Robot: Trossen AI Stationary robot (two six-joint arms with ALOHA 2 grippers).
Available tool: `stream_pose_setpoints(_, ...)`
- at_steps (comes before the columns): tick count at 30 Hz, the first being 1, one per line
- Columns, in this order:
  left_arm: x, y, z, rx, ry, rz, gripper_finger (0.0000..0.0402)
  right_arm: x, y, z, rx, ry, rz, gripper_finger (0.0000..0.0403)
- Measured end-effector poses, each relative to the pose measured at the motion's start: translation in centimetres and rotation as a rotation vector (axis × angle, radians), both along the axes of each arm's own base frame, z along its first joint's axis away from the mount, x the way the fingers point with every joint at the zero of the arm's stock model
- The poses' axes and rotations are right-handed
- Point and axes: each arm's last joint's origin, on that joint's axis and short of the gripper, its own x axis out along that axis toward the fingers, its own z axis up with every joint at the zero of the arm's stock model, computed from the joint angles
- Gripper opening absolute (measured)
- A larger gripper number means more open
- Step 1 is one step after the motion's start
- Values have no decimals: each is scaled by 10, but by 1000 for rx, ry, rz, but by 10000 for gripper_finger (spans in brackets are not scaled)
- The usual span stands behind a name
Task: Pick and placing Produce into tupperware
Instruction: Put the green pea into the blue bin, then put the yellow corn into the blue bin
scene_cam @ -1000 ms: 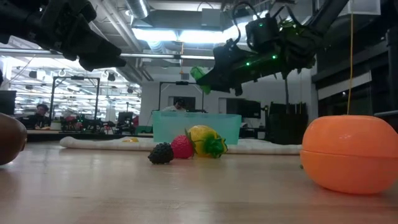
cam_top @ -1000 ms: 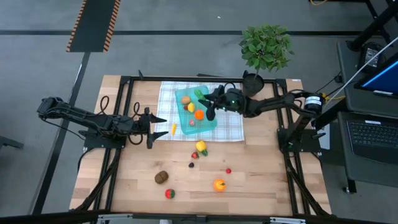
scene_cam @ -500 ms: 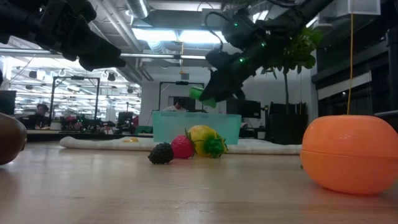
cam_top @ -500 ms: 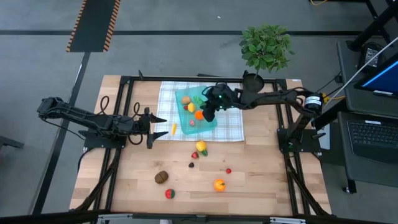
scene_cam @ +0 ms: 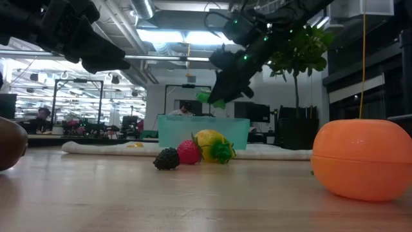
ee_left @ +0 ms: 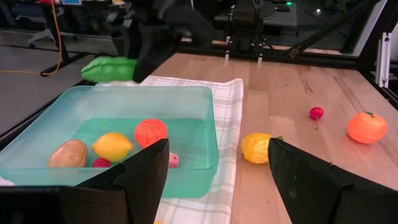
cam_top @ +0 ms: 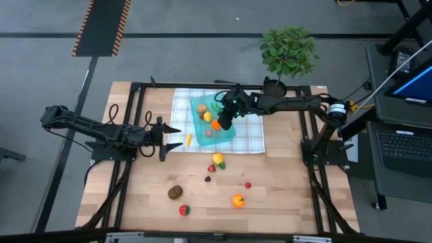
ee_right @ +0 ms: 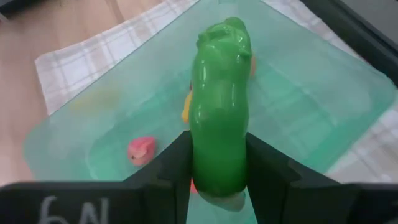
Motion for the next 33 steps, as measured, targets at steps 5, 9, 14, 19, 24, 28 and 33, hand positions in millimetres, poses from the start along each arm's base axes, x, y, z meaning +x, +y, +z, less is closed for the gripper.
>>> stream_pose_setpoints(5, 0, 0, 0, 0, 1, 0, 266, 10, -7, -20, -19, -6, 5, 122)
stream_pose_setpoints(9, 0, 0, 0, 0, 2, 0, 266, 14, -15, -34, -18, 1, -10, 122)
stream_pose_setpoints(14, 0, 0, 0, 0, 2, 0, 266, 15, -20, -48, -6, 38, -19, 123)
stream_pose_setpoints(19, 0, 0, 0, 0, 2, 0, 266, 16, -19, -47, -27, 30, 1, 142)
stream_pose_setpoints(24, 0, 0, 0, 0, 2, 0, 266, 19, -21, -43, -49, -22, 2, 167)
stream_pose_setpoints(28, 0, 0, 0, 0, 2, 0, 266, 20, -21, -43, -54, -32, 2, 185)
stream_pose_setpoints(33, 0, 0, 0, 0, 2, 0, 266, 18, -20, -33, -42, -58, -13, 194)
